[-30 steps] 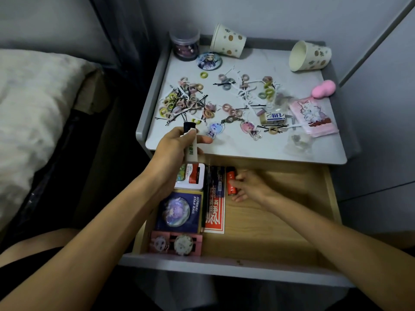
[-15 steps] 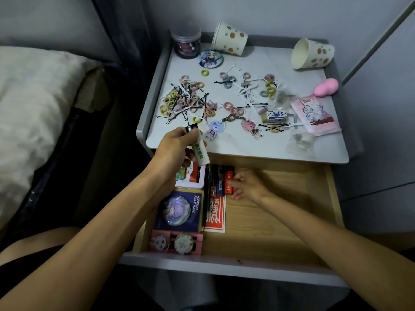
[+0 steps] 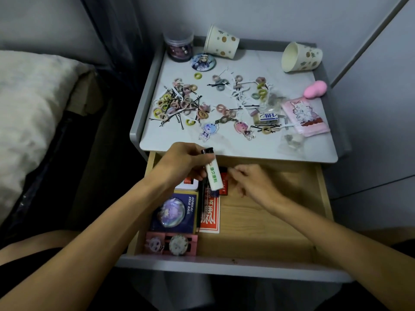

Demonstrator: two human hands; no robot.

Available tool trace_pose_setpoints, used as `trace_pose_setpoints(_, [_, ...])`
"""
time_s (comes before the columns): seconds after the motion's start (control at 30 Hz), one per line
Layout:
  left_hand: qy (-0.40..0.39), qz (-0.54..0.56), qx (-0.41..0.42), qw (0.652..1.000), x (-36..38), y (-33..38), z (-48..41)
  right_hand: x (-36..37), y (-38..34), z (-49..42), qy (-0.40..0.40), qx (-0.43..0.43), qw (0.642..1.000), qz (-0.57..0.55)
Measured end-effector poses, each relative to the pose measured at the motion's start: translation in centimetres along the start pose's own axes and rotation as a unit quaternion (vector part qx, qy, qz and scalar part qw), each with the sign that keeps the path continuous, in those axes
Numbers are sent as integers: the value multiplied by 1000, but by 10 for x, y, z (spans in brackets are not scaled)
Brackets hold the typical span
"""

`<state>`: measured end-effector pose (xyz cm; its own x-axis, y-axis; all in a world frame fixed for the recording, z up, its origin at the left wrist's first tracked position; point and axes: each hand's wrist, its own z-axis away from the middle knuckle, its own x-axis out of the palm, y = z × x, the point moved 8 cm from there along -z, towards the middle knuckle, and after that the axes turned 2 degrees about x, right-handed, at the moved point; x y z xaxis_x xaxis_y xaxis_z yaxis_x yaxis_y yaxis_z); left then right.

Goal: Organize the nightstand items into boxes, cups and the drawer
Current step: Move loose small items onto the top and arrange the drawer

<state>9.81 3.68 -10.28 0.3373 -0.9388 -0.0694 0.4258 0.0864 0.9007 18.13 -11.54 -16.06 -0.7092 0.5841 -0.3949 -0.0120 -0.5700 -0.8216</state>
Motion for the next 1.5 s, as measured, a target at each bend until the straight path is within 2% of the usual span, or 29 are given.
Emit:
trace_pose_setpoints(0.07, [-23, -16, -3, 1000, 10, -4, 1, 6, -22, 24, -68, -5, 994, -86])
trace_pose_setpoints(0.13, [-43, -27, 0, 999, 20, -7, 4, 13, -37, 45, -112, -13, 986, -122])
trace_pose_setpoints(0.23, [-60, -50, 5, 997, 24, -13, 6, 17, -35, 53, -106, -7, 984, -141])
trace_pose_setpoints(0.27, [-56, -87, 16, 995, 21, -15, 7, 19, -29, 53, -105, 2, 985, -134])
trace_pose_setpoints(0.3, [-34, -174, 36, 984, 15, -15, 6, 21, -21, 53, -108, 14, 987, -121])
trace_pose_setpoints(0.33, [2, -303, 60, 951, 6, -13, 7, 22, -12, 51, -109, 28, 988, -106])
trace_pose_setpoints(0.4, [110, -557, 76, 820, -13, -5, 12, 19, 9, 44, -86, 69, 991, -77])
trace_pose_setpoints(0.43, [151, -618, 62, 769, -21, -3, 15, 15, 21, 37, -61, 94, 992, -63])
trace_pose_setpoints(0.47, [170, -645, 40, 744, -26, -4, 17, 11, 32, 29, -38, 118, 991, -49])
trace_pose_setpoints(0.5, [173, -657, 15, 734, -32, -10, 16, 10, 40, 21, -25, 138, 989, -39])
trace_pose_setpoints(0.57, [158, -665, -15, 730, -33, -20, 12, 12, 51, 5, -19, 159, 987, -23])
trace_pose_setpoints(0.67, [138, -664, -11, 735, -31, -24, 11, 21, 57, -15, -19, 163, 986, -14])
trace_pose_setpoints(0.8, [139, -659, -5, 739, -31, -24, 9, 20, 61, -33, 40, 153, 987, -39])
trace_pose_setpoints(1.1, [146, -701, 13, 698, -28, -15, 5, 16, 76, -50, 89, 147, 985, 14])
trace_pose_setpoints(1.4, [164, -699, 31, 695, -29, -15, 6, 11, 74, -48, 90, 139, 985, 40])
trace_pose_setpoints(1.5, [178, -693, 63, 696, -24, -8, 9, 5, 66, -42, 90, 119, 985, 90])
